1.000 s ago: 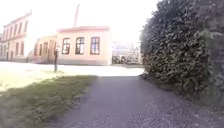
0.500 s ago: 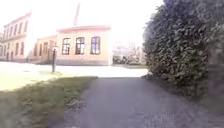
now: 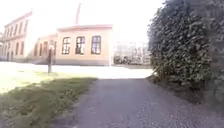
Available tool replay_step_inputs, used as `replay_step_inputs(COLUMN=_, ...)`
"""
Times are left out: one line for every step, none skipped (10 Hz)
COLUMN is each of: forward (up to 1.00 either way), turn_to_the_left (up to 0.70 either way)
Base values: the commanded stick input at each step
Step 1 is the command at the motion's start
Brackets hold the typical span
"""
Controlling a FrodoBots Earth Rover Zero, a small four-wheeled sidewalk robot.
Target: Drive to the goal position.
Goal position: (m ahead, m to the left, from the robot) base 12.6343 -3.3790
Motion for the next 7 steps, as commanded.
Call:
replay_step_inputs(forward=0.85, turn_to_the_left=0.00)
replay_step_inputs(forward=0.85, turn_to_the_left=0.00)
replay_step_inputs(forward=0.85, turn_to_the_left=0.00)
replay_step_inputs(forward=0.85, turn_to_the_left=0.00)
replay_step_inputs(forward=0.85, turn_to_the_left=0.00)
replay_step_inputs(forward=0.85, turn_to_the_left=0.00)
replay_step_inputs(forward=0.85, turn_to_the_left=-0.06)
